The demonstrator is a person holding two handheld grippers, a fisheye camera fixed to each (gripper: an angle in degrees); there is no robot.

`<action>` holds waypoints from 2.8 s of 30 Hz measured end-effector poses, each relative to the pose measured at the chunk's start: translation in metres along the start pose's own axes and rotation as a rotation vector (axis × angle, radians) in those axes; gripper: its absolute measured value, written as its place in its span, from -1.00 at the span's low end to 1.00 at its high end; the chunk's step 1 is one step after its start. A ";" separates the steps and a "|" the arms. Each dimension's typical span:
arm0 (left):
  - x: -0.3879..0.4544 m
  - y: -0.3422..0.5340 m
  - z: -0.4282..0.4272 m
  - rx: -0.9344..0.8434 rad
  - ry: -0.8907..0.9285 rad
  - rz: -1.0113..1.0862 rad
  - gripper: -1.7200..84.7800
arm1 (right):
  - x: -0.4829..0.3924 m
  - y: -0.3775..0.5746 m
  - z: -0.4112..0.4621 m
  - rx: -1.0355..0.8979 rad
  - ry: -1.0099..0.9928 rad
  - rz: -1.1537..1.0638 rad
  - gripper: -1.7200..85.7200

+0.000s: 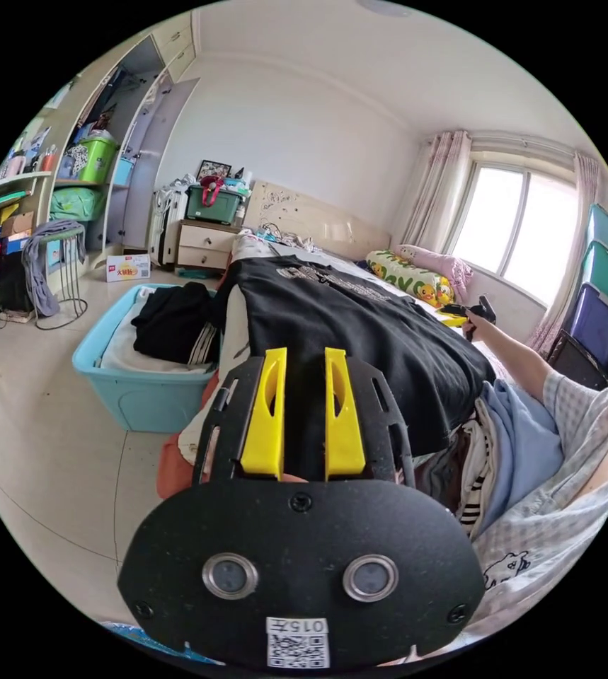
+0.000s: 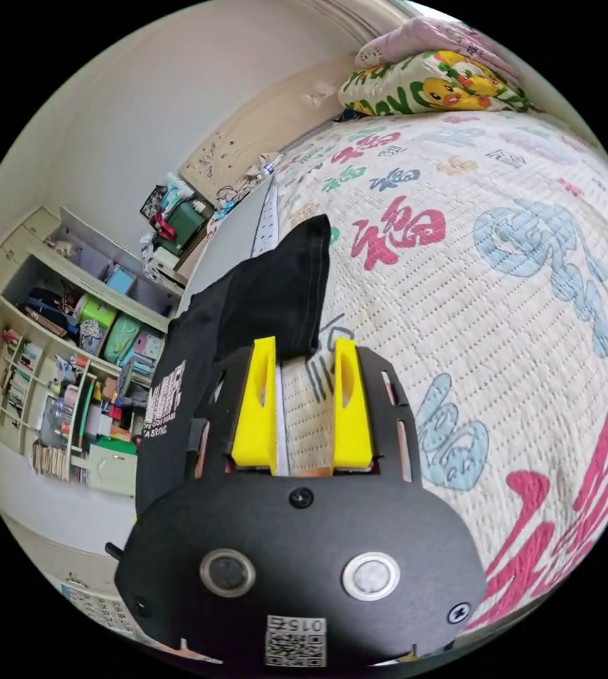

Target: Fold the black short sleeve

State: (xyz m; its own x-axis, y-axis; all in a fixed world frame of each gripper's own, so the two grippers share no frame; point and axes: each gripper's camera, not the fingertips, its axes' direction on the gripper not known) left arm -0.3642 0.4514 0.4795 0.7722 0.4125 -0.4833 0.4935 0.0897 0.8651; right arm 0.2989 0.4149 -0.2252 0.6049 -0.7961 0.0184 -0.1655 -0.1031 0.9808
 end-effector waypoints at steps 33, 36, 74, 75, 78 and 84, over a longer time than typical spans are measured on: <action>0.013 0.048 -0.009 -0.039 -0.079 -0.053 -0.73 | -0.068 0.001 -0.041 -0.081 0.107 -0.480 -0.71; 0.008 0.062 -0.016 -0.034 -0.070 -0.083 -0.70 | -0.100 0.034 -0.077 -0.145 -0.030 -0.580 -0.69; -0.041 0.198 -0.069 -0.028 -0.136 0.023 -0.95 | -0.052 0.330 -0.094 -0.268 0.240 -0.855 -0.96; -0.042 0.198 -0.069 -0.030 -0.135 0.022 -0.95 | -0.052 0.331 -0.094 -0.265 0.238 -0.854 -0.95; -0.058 0.198 -0.077 -0.023 -0.059 -0.006 -0.91 | -0.048 0.334 -0.102 -0.219 0.199 -0.852 -0.87; -0.087 0.175 -0.123 0.120 -0.079 -0.018 -0.70 | -0.023 0.304 -0.151 0.089 -0.048 -0.613 -0.70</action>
State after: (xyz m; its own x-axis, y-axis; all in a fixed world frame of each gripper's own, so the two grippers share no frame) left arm -0.3942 0.5430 0.6895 0.7896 0.3383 -0.5119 0.5484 -0.0146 0.8361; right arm 0.3518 0.4920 0.1022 0.5750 -0.6022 -0.5538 0.1350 -0.5978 0.7902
